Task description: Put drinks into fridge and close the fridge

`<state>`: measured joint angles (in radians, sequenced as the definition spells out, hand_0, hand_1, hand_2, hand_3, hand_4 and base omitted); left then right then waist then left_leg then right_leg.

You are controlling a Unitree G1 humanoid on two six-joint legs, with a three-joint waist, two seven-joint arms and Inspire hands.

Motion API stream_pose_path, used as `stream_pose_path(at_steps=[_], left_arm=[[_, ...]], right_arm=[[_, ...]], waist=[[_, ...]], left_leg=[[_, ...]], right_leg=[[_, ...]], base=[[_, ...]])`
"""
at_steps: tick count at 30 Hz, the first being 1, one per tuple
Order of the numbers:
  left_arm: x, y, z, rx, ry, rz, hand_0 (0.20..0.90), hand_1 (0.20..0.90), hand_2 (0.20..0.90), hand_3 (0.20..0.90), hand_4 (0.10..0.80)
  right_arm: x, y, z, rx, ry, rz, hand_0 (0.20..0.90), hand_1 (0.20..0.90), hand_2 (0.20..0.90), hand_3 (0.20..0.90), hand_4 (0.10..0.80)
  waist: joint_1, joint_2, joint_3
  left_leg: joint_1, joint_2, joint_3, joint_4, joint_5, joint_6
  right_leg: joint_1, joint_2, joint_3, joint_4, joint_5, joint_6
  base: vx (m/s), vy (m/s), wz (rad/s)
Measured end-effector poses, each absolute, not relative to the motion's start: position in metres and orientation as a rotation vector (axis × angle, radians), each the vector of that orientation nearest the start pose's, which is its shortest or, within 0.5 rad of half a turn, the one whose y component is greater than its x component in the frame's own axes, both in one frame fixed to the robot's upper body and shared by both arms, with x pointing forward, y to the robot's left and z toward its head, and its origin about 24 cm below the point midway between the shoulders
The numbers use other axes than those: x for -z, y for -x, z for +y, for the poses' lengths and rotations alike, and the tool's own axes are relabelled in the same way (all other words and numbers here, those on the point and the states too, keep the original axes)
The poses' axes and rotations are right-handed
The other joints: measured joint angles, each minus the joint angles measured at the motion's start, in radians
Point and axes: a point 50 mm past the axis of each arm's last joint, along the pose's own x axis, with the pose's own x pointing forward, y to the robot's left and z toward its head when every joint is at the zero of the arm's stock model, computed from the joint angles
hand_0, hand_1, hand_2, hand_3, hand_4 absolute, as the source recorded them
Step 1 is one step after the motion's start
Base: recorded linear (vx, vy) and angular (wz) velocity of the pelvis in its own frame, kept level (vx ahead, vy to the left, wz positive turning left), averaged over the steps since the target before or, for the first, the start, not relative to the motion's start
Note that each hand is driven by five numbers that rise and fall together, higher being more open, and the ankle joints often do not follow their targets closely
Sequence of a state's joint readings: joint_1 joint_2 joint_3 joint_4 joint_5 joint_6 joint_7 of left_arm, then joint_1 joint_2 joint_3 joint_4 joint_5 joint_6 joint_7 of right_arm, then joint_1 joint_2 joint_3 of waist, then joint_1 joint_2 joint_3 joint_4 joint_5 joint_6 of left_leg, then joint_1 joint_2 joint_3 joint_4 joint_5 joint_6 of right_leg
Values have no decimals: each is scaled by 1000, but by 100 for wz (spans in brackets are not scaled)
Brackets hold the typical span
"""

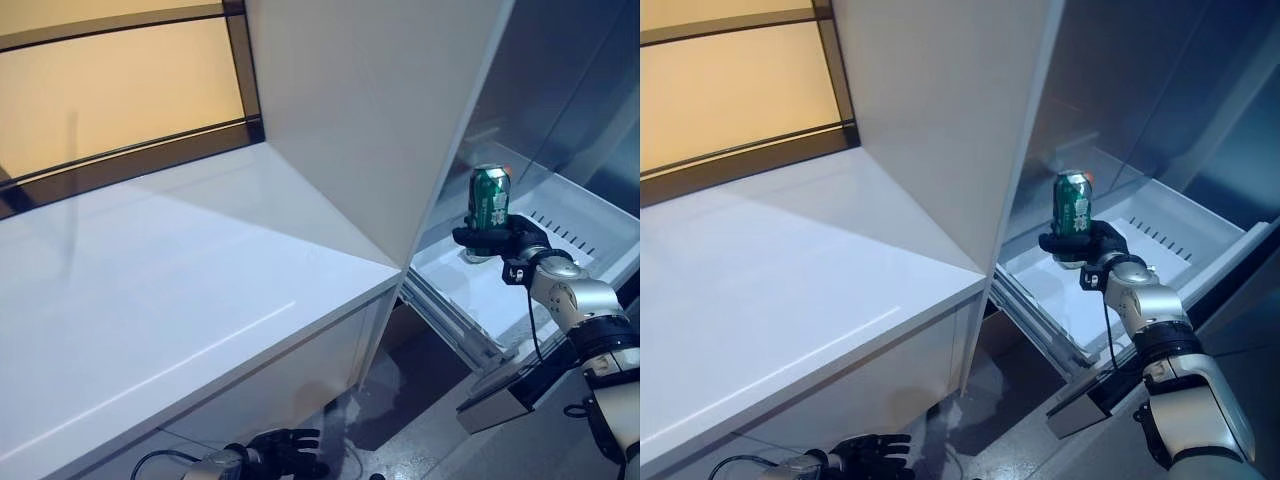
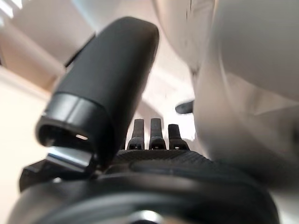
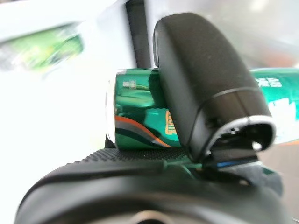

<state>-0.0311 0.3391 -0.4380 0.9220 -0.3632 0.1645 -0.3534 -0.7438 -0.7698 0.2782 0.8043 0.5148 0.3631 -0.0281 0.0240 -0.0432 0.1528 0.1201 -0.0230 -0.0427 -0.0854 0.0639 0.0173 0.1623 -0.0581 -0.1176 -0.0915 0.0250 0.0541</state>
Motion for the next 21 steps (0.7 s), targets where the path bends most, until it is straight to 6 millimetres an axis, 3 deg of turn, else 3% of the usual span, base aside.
stream_pose_path(at_steps=[4, 7, 11, 16, 21], left_arm=[[146, -124, 217, 265, 2, 1169, 900, 900, 900, 900, 800], [146, -121, 223, 206, 22, 1157, 900, 900, 900, 900, 800], [150, -109, 229, 93, 109, 1174, 900, 900, 900, 900, 800], [149, -110, 235, 11, 160, 1152, 900, 900, 900, 900, 800], [148, -111, 240, -36, 181, 1128, 900, 900, 900, 900, 800]], right_arm=[[-101, -335, -354, 354, 430, 595, 300, 300, 300, 200, 100], [-96, -325, -367, 377, 490, 676, 300, 300, 300, 200, 100], [-97, -322, -373, 376, 538, 712, 300, 300, 300, 200, 100], [-101, -318, -381, 363, 590, 741, 300, 300, 300, 200, 100], [-98, -314, -385, 354, 589, 782, 300, 300, 300, 200, 100]], waist=[[30, 1, 1], [36, 8, 7], [28, 34, 24], [33, 65, 45], [47, 70, 67]], left_leg=[[-8, -1, -20, 0, 7, -4], [-19, 0, -29, 0, 11, -5], [-22, 0, -34, 0, 13, -6], [-50, 1, -51, 1, 21, -13], [-93, 6, -67, 1, 32, -22]], right_leg=[[0, 1, -16, 0, -4, -1], [-6, 2, -22, 0, -4, -2], [-6, 4, -26, 0, -4, -2], [-28, 8, -41, 0, -2, -7], [-65, 18, -43, 6, 4, -16]], base=[[23, -83, 15], [19, -62, 10], [14, -57, 4], [-58, -31, 10], [-68, -25, 8]])
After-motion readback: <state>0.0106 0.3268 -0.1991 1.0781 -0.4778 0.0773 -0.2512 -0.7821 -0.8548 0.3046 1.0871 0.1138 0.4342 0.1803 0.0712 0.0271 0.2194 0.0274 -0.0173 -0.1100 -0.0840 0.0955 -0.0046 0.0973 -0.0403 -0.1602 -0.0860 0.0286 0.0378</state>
